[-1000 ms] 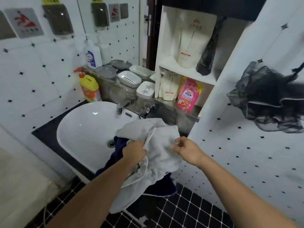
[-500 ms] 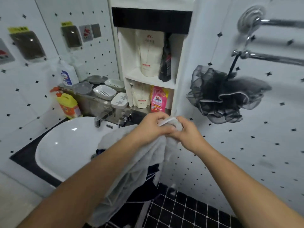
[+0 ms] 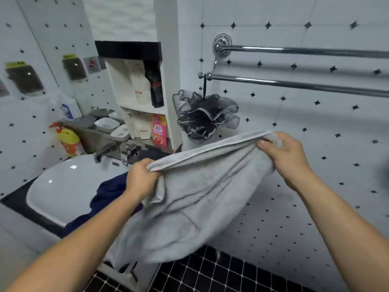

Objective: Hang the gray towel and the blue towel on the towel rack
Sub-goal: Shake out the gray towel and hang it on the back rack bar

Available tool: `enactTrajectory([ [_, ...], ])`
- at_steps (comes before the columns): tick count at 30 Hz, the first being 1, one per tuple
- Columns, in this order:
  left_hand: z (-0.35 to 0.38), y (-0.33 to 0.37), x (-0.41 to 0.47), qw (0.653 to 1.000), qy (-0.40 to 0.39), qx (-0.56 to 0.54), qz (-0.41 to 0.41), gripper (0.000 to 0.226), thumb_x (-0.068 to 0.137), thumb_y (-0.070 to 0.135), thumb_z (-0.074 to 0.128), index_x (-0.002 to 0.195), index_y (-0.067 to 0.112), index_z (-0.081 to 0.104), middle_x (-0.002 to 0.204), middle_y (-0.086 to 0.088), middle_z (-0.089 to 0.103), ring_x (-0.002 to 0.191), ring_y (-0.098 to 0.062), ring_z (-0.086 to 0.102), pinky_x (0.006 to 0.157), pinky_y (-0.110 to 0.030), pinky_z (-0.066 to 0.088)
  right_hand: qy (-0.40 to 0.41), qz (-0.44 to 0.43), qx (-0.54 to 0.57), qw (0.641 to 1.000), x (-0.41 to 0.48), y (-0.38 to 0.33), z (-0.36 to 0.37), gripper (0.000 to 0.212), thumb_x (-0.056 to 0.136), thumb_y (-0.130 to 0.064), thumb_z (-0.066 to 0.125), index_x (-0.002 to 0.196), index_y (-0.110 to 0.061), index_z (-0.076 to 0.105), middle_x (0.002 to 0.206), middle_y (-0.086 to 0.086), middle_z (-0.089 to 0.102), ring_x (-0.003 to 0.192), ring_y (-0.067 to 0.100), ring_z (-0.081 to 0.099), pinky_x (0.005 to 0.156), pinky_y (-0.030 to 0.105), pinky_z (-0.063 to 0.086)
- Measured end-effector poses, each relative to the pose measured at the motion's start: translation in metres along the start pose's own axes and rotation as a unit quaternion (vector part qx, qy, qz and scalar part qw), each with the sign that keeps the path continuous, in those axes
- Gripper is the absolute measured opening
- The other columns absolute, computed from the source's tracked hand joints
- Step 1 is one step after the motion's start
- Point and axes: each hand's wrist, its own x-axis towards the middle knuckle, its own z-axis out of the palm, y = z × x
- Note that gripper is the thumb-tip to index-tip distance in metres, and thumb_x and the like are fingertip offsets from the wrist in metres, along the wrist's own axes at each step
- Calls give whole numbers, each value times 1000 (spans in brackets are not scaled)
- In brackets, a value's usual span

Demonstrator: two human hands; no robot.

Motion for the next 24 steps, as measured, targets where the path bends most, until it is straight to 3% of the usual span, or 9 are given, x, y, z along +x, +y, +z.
enactTrajectory([
  [4,-6,87,7,992,-36,-109,47,8,76,4,63,74,-3,67,67,-12,61,67,-17,49,56,-32,38,-18,39,-128,991,3,5,-33,22,83,-2,65,99,-17,62,93,-5,68,85,17,62,66,25,48],
  [6,1,143,8,983,-81,-98,130,25,74,9,53,79,-13,64,67,-23,56,69,-17,41,58,-38,36,-81,22,-170,982,-2,0,-28,47,79,-1,67,116,-26,53,112,-5,62,99,16,59,75,16,44],
  [8,12,196,3,969,-122,-52,206,25,74,12,51,76,-10,64,69,-24,60,67,-20,43,60,-40,41,-154,-18,-179,972,-6,-18,-12,75,72,-17,78,134,-38,41,123,-11,55,110,8,55,80,10,41],
  [11,31,248,-7,951,-144,49,268,11,76,18,59,68,12,64,73,-12,68,72,-31,62,63,-37,52,-160,-63,-204,964,-2,-42,8,82,66,-25,74,136,-44,37,119,-13,60,105,10,61,84,32,54],
  [12,36,255,-10,949,-139,72,274,8,75,19,60,68,17,62,74,-8,68,75,-31,64,63,-36,53,-141,-59,-176,972,1,-48,7,78,65,-22,73,134,-39,42,116,-12,63,104,11,64,85,36,55],
  [15,45,262,1,964,-139,10,228,6,73,20,64,78,16,65,80,-3,71,80,-27,67,71,-39,57,-131,9,-21,991,5,-63,-6,70,64,-17,73,126,-39,48,113,-10,67,100,2,67,82,22,53],
  [19,54,266,18,965,-187,-116,141,8,77,15,64,78,21,60,89,-4,70,84,-24,67,82,-41,58,-174,18,-83,981,13,-78,-16,69,63,-22,77,124,-40,50,110,-15,68,98,-5,65,80,17,52],
  [22,58,270,22,958,-224,-130,127,13,70,15,63,77,22,55,90,-6,68,76,-23,60,78,-35,55,-249,58,-60,965,18,-90,-22,63,67,-30,75,120,-56,54,111,-25,69,100,-10,63,75,15,50],
  [24,59,275,23,953,-249,-118,128,19,67,9,67,81,18,57,89,-9,69,73,-23,58,75,-36,56,-230,46,-103,967,22,-90,-23,58,71,-20,78,108,-60,60,105,-22,72,99,-2,67,76,18,53],
])
